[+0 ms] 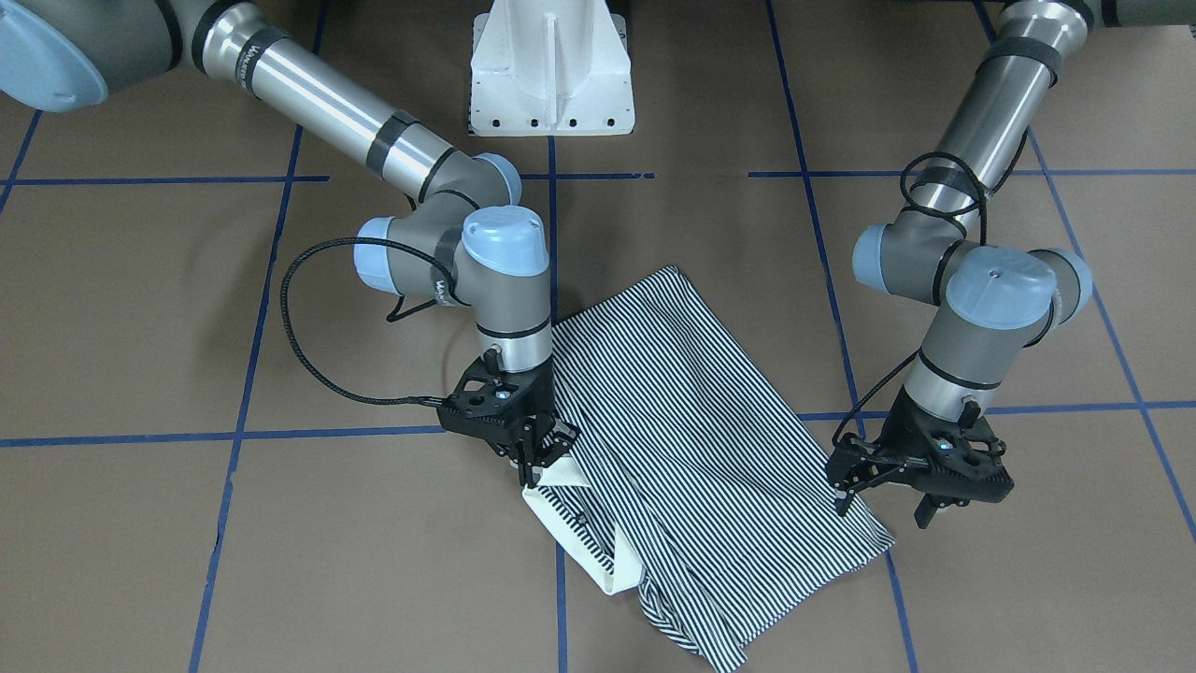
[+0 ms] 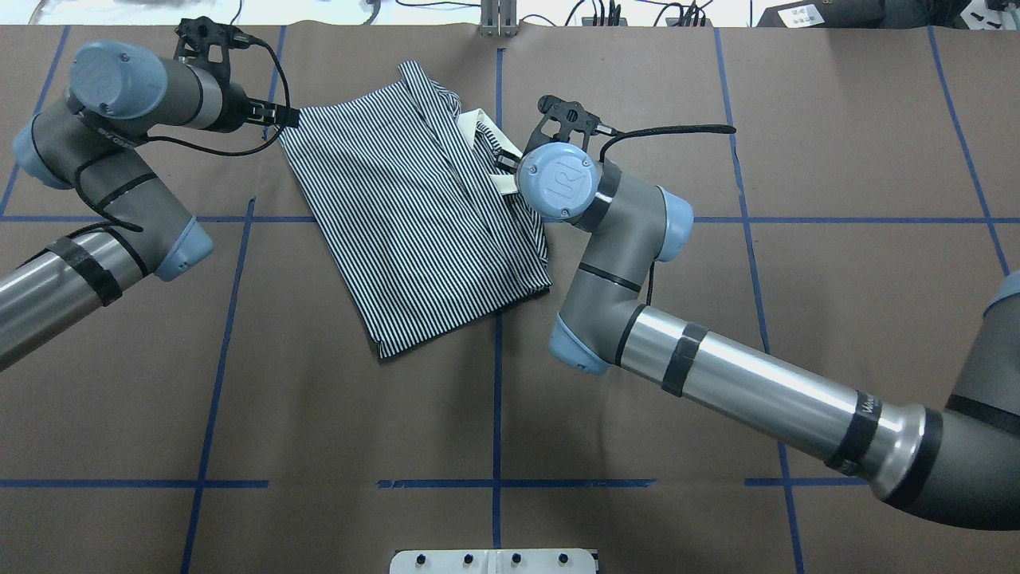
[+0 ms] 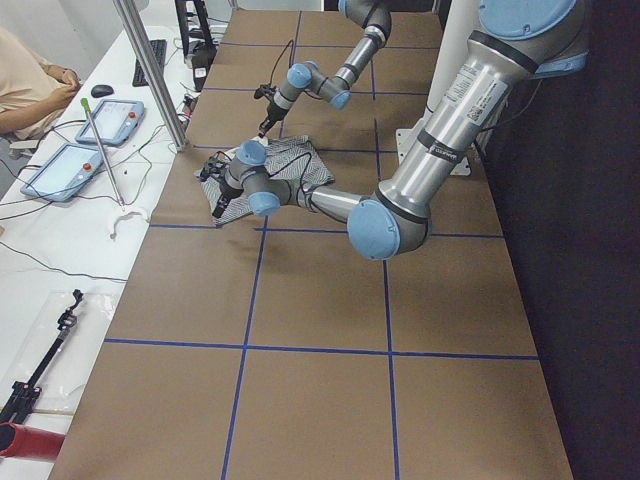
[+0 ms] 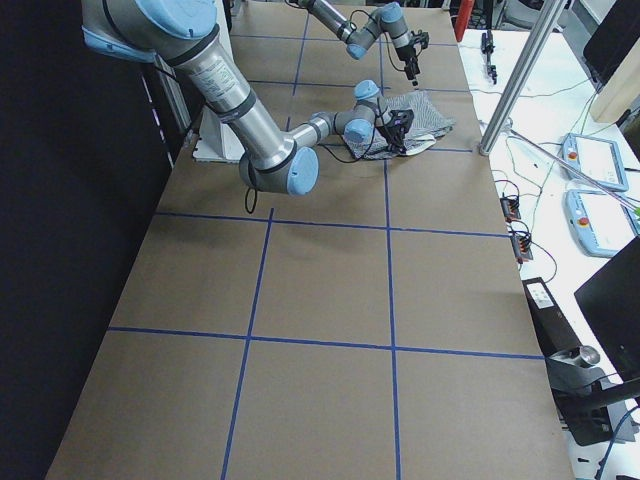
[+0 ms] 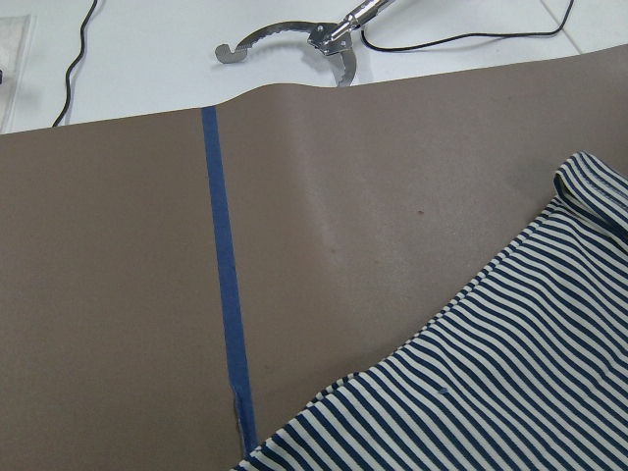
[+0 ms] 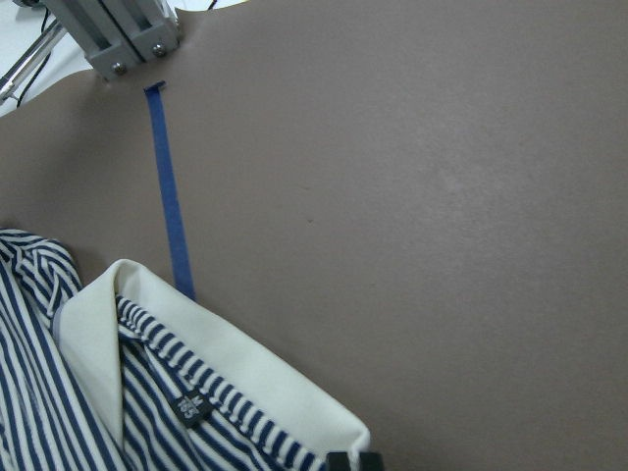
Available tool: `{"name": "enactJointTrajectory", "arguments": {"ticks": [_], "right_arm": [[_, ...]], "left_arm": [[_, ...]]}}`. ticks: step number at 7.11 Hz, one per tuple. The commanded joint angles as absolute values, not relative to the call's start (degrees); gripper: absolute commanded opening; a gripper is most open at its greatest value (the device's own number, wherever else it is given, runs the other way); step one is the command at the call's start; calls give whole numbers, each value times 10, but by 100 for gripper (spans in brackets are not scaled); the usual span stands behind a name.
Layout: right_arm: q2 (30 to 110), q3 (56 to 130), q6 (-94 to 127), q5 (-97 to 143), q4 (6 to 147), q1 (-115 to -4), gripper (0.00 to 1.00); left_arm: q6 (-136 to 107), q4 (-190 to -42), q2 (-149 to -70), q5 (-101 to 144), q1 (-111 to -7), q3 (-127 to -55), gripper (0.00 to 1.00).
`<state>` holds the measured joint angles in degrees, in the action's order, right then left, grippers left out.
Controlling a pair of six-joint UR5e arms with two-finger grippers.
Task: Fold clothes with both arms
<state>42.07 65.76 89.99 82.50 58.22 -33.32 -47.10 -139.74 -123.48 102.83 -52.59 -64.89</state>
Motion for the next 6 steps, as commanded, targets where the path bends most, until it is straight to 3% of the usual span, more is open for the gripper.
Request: {"name": "enactJointTrajectory", "arguments": {"ticks": [1, 4, 6], "right_arm": [[526, 781, 903, 811, 583, -305, 0], [674, 948, 904, 740, 583, -225, 0], [692, 952, 901, 739, 583, -224, 0]], "left_arm": [[-471, -1397, -1235, 1028, -525, -650, 100], [-497, -1397, -1234, 1028, -514, -660, 100], [-500, -1397, -1232, 1028, -510, -668, 100]]}}
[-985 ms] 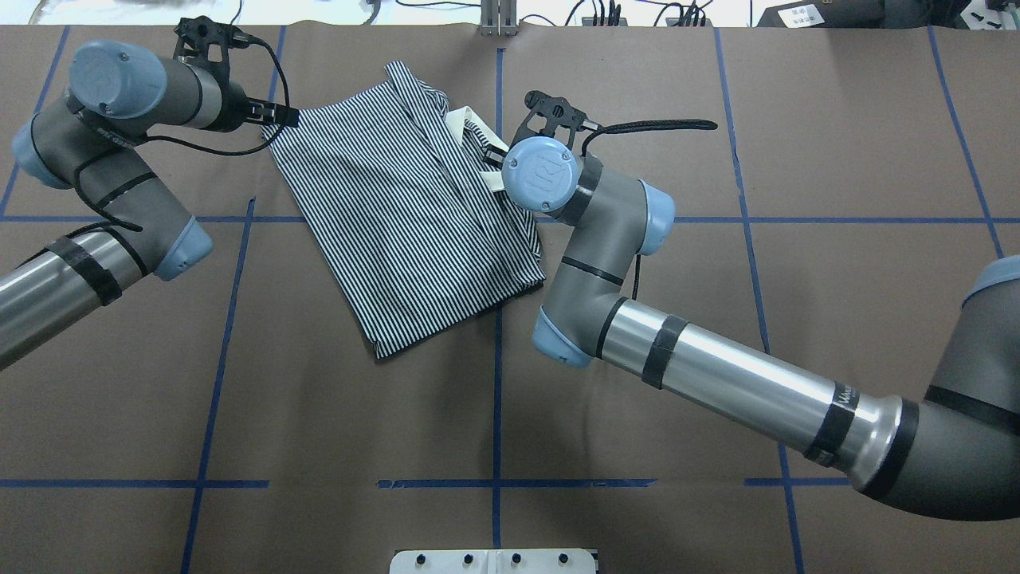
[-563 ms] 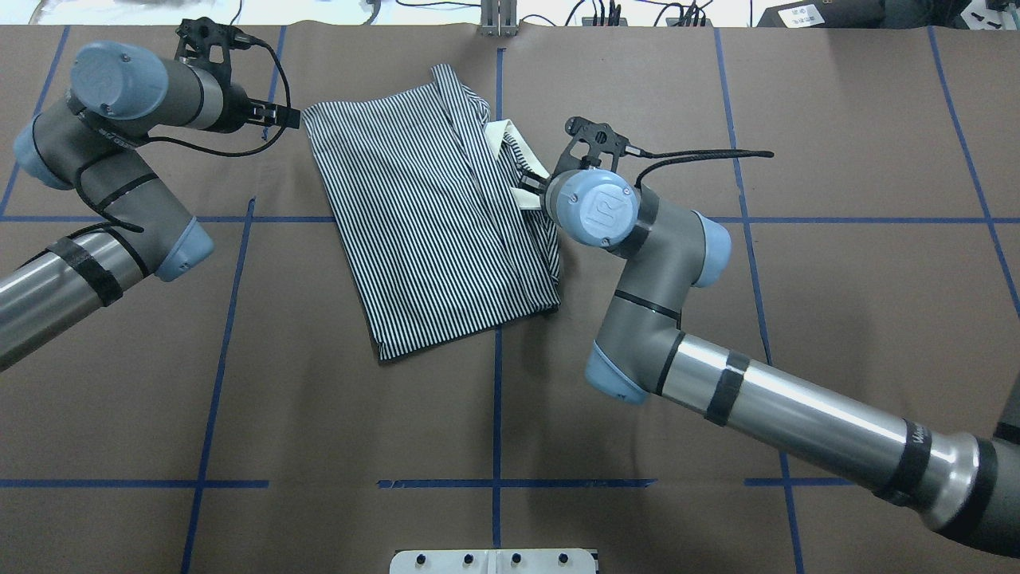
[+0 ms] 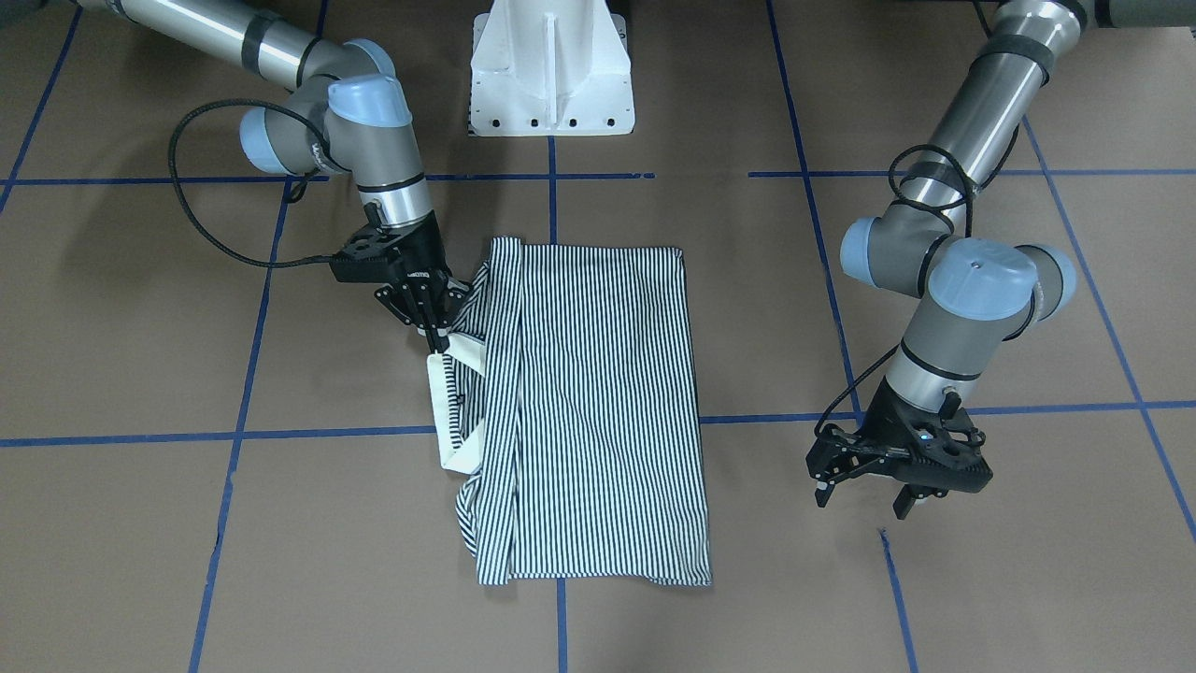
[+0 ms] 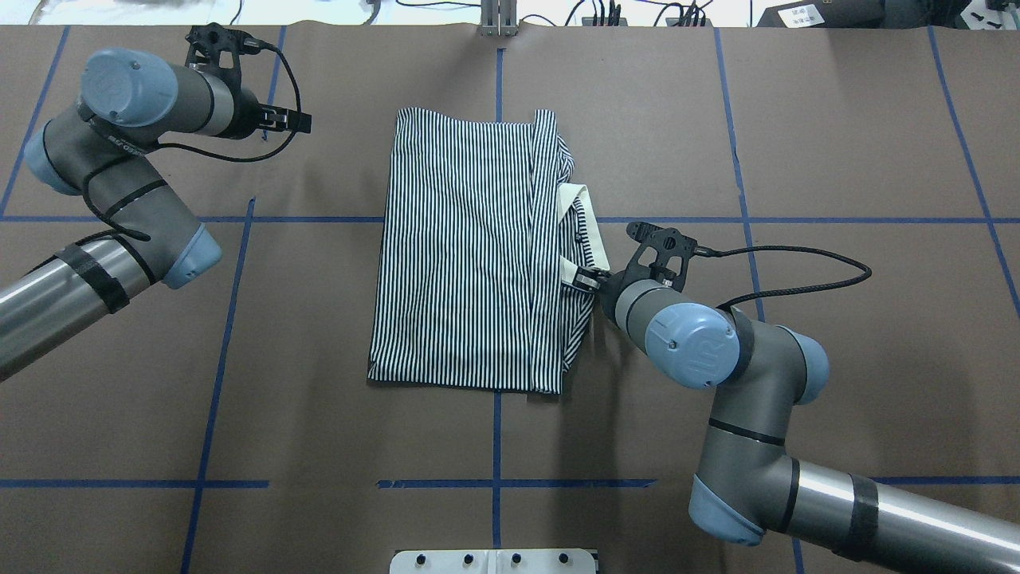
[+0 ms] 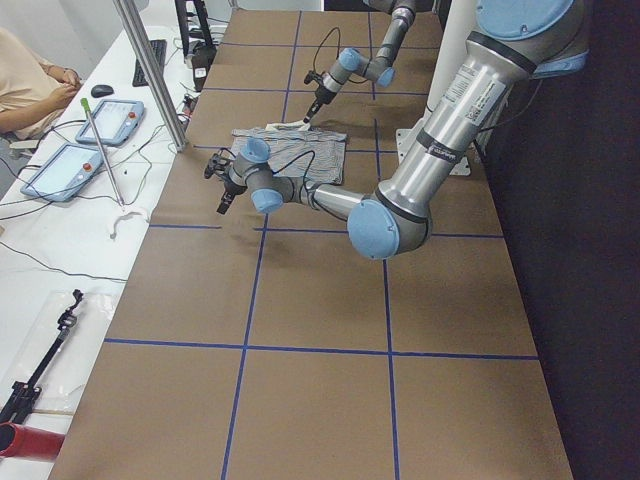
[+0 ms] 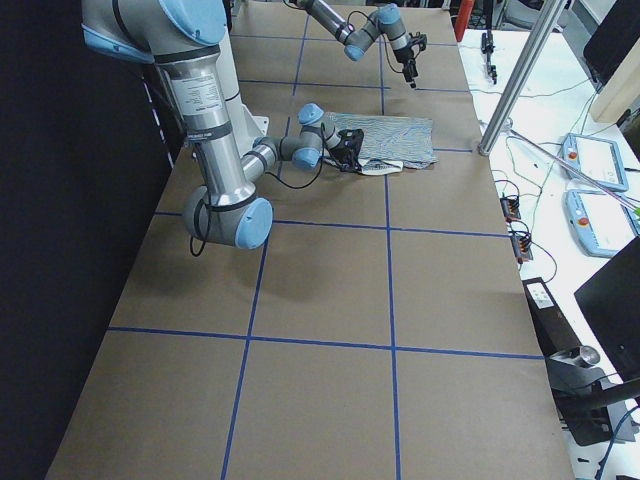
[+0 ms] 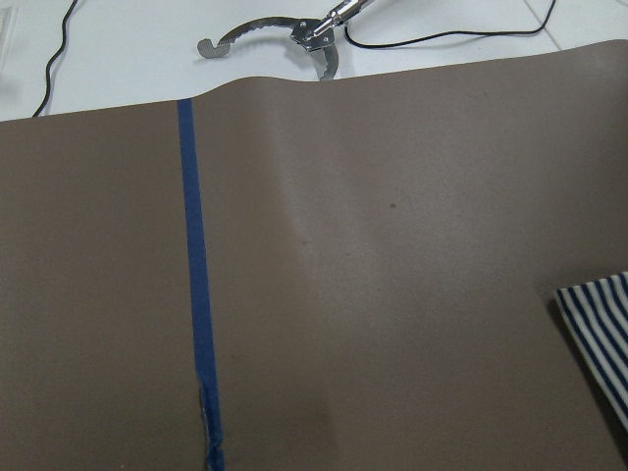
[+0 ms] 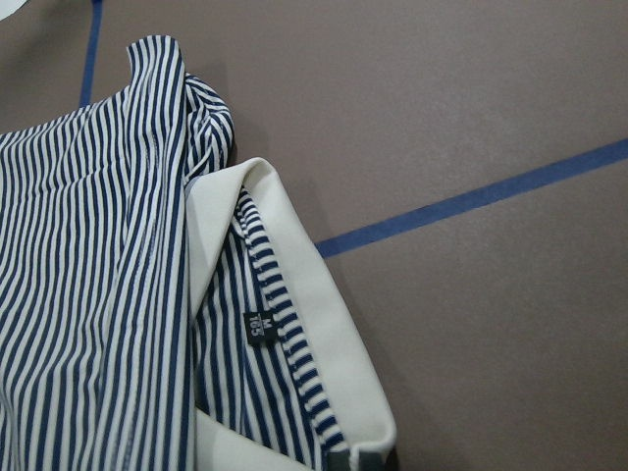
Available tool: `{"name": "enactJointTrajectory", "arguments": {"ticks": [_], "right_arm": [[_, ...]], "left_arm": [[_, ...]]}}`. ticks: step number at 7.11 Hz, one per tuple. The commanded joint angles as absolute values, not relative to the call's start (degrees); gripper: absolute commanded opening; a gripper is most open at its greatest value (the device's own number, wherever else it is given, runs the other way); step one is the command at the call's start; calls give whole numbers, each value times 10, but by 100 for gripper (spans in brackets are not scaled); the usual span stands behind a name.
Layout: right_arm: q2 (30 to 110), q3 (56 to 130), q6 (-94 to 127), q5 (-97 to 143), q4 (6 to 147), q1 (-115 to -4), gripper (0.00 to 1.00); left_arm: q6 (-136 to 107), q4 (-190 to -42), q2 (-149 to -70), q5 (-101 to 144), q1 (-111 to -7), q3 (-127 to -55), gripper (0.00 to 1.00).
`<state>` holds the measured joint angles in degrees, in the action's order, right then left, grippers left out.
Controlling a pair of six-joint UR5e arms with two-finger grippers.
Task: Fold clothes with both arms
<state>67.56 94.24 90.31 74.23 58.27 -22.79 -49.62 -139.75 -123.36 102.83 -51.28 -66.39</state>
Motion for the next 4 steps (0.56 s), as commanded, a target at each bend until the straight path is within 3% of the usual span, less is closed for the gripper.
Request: {"name": "enactJointTrajectory", "arguments": {"ticks": [1, 2, 4], "right_arm": [[692, 951, 897, 741, 583, -224, 20], [690, 951, 880, 747, 592, -222, 99], [686, 995, 784, 776, 653, -237, 100]], "left_arm": [[-499, -1397, -1232, 1028, -510, -668, 100], [-498, -1397, -1231, 1028, -510, -668, 100], [-498, -1397, -1231, 1028, -509, -668, 100]]}}
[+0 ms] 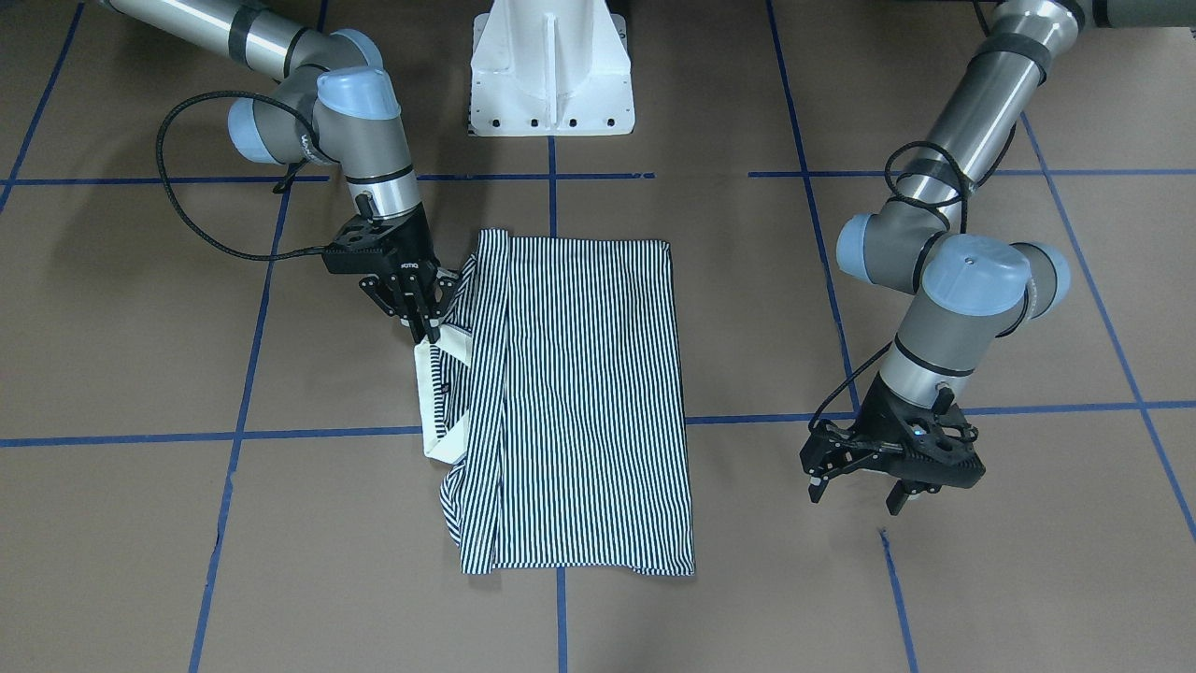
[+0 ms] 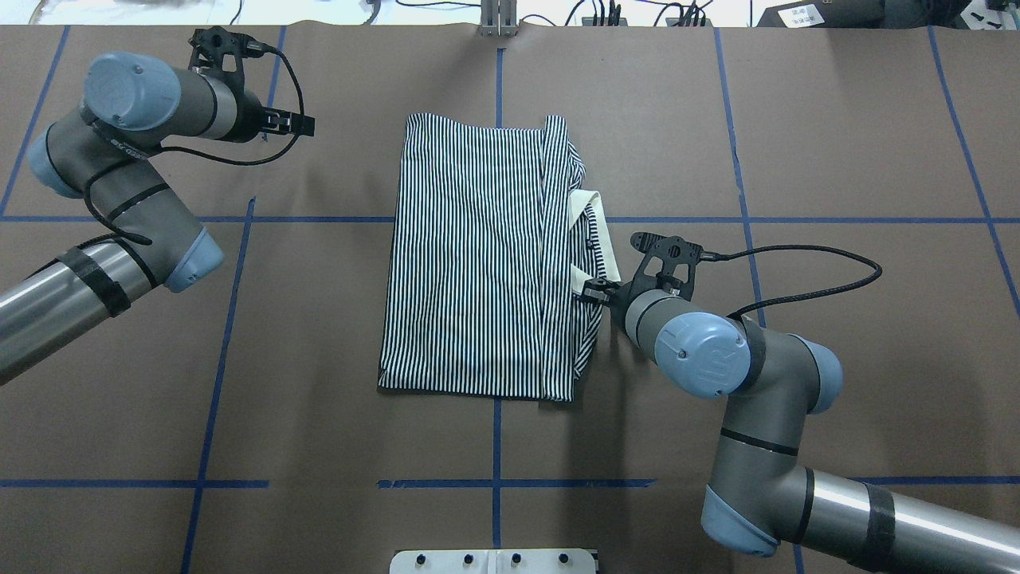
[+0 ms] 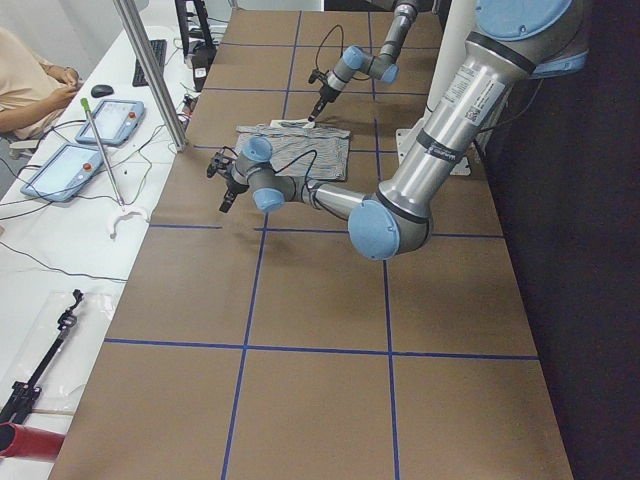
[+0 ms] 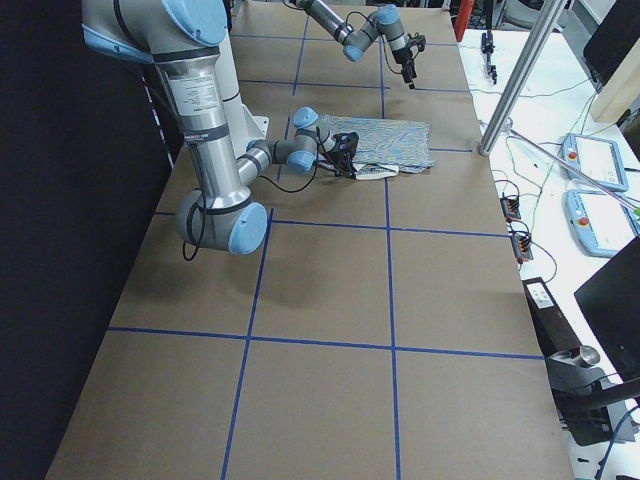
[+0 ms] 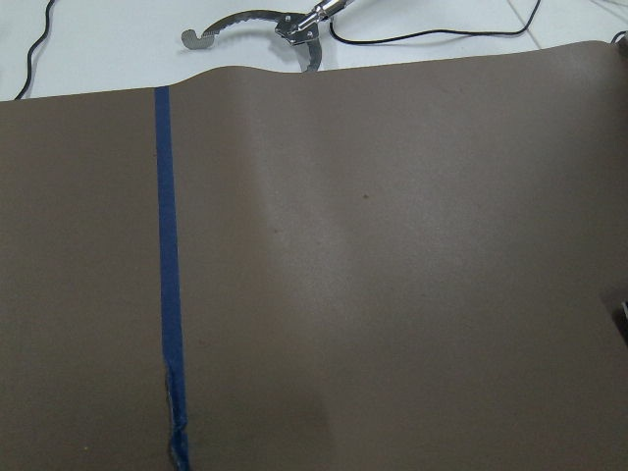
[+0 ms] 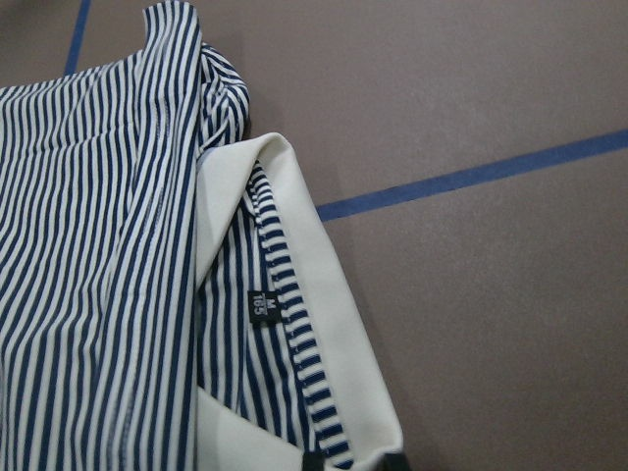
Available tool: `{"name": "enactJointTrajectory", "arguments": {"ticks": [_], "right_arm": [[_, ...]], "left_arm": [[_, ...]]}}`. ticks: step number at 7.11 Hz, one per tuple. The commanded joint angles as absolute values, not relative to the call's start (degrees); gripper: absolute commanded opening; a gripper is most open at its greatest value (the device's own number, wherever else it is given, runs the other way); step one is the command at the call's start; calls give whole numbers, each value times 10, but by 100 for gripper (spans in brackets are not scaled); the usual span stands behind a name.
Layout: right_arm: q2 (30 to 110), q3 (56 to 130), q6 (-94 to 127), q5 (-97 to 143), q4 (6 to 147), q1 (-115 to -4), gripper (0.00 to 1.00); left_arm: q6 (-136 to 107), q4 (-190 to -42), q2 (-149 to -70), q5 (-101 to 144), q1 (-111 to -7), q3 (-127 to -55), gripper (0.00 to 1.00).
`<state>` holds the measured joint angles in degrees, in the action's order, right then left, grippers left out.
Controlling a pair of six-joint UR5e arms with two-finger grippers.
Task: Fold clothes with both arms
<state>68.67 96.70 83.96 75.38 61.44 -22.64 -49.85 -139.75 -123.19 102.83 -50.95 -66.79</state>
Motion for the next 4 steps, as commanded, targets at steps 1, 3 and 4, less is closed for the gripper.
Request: {"name": "enactJointTrajectory", "arguments": {"ticks": [1, 3, 4], "right_arm": [[680, 1038, 763, 807, 742, -251, 100], [622, 1095, 726, 830, 930, -243, 100], [602, 1092, 725, 830, 965, -216, 100]], "left_arm": [[-498, -1397, -1231, 1028, -509, -668, 100], [-498, -1397, -1231, 1028, -509, -668, 100], [-497, -1397, -1231, 1028, -509, -668, 100]]}}
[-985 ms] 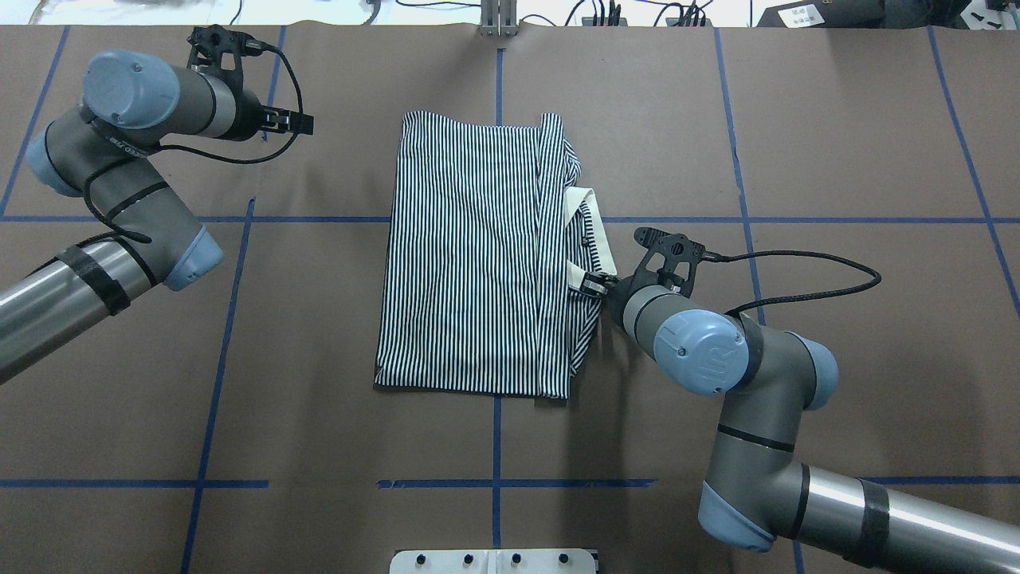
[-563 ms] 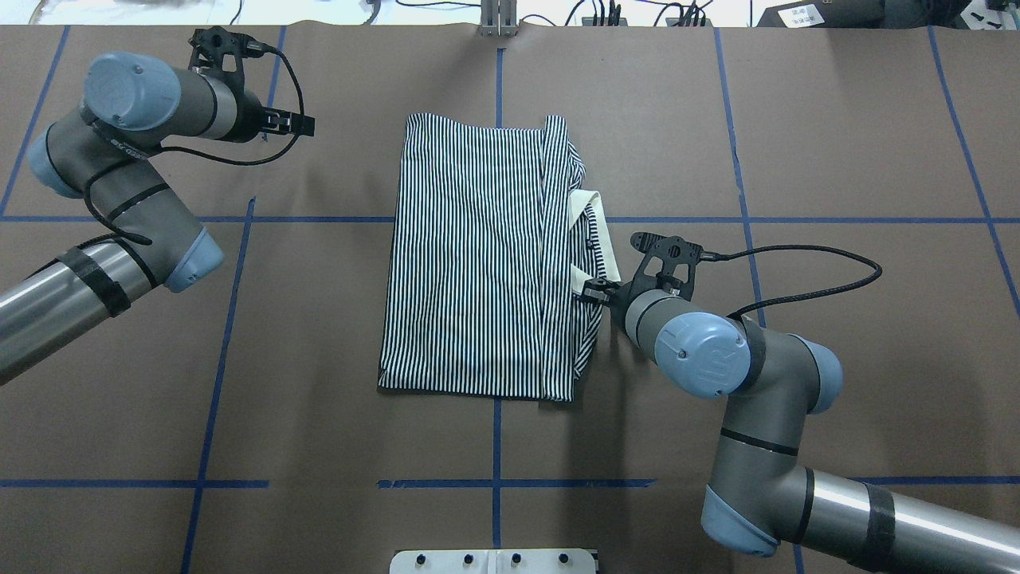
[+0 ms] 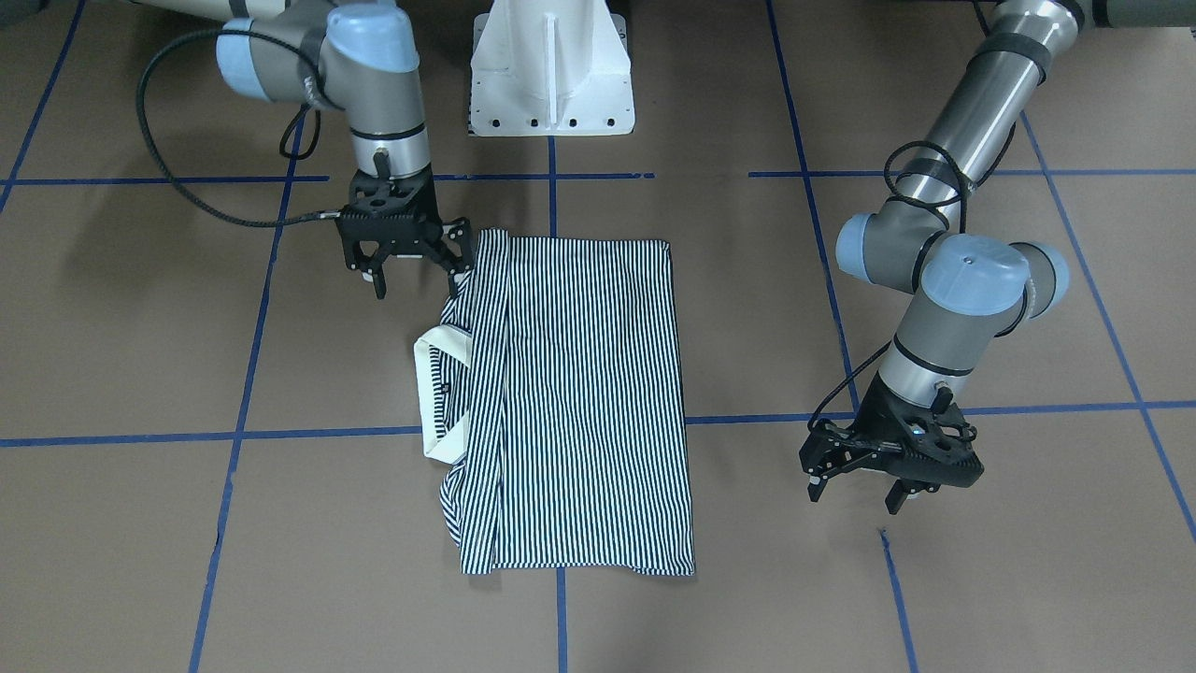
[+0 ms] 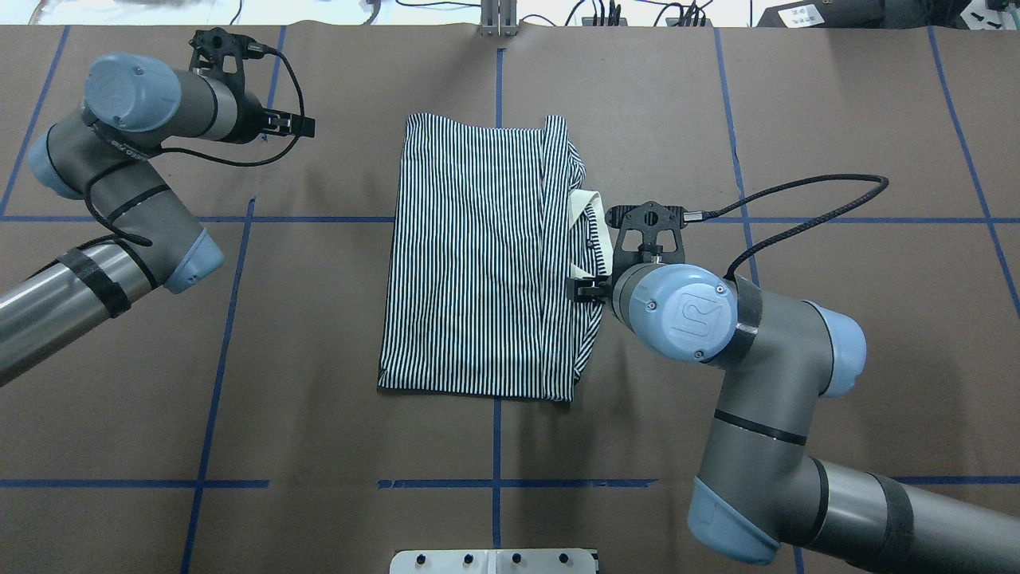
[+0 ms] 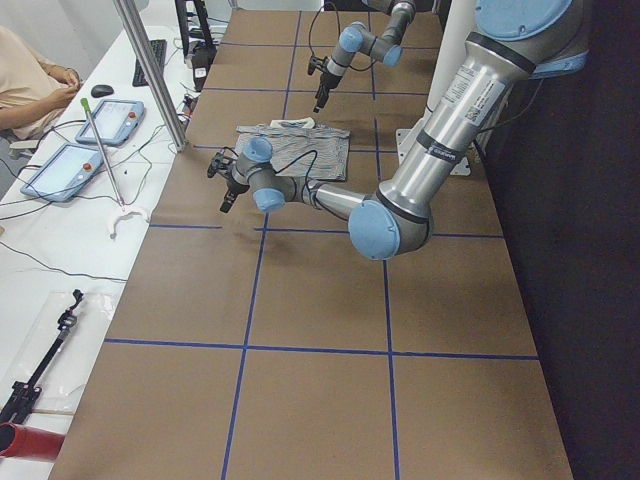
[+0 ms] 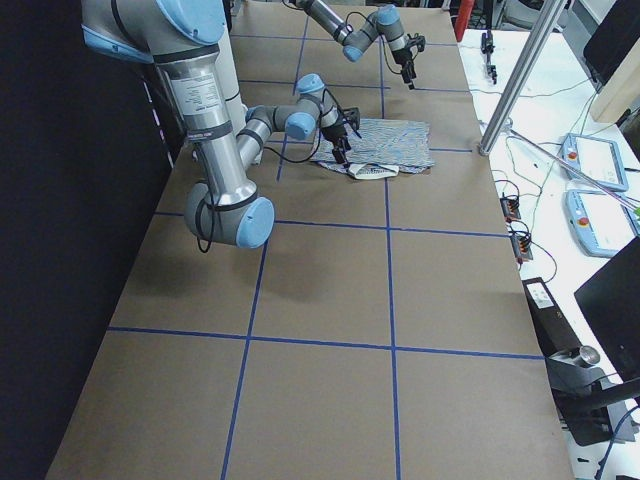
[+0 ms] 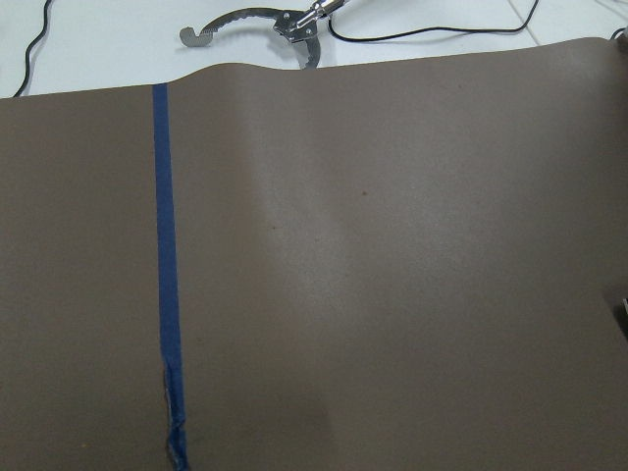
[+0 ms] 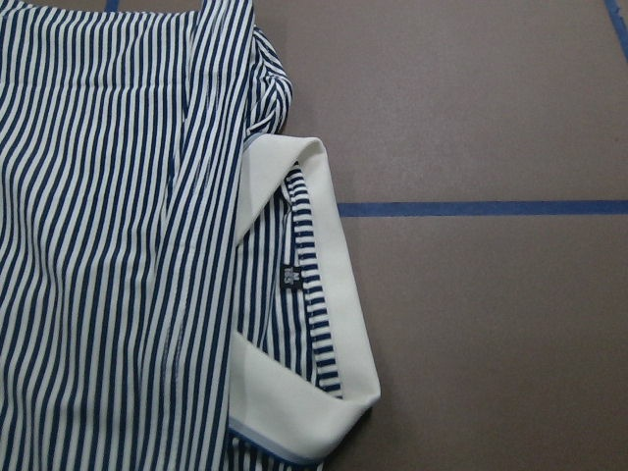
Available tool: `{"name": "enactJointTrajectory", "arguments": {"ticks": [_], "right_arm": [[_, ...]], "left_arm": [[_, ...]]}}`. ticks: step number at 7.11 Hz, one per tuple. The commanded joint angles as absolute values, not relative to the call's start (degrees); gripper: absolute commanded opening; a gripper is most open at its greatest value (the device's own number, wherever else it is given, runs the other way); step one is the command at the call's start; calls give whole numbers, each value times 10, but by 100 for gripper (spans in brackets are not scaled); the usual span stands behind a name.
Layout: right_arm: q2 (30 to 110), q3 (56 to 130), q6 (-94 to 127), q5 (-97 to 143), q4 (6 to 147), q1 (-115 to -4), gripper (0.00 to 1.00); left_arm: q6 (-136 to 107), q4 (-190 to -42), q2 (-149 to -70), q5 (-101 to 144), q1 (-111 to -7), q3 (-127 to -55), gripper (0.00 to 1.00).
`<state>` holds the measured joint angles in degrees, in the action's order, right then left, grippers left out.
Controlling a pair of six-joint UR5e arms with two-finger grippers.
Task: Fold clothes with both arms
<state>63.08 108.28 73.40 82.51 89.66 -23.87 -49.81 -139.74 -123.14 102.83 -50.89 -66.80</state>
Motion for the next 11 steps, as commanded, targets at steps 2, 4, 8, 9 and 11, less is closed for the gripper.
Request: {"name": "enactJointTrajectory", "arguments": {"ticks": [2, 4, 8, 9, 11], "right_arm": [[532, 1069, 683, 839, 1076, -182, 100], [470, 975, 659, 845, 1094, -168, 59], [462, 950, 628, 838, 1094, -141, 52], [462, 943, 602, 836, 1094, -141, 47], [465, 943, 584, 835, 1099, -142, 21]], "left_arm": [[-498, -1397, -1232, 1028, -509, -669, 100], [-498, -1397, -1232, 1028, -509, -669, 100], [-499, -1397, -1231, 1028, -509, -672, 100], [-499, -1397, -1231, 1028, -509, -672, 100], [-500, -1397, -1231, 1028, -507, -672, 100]]}}
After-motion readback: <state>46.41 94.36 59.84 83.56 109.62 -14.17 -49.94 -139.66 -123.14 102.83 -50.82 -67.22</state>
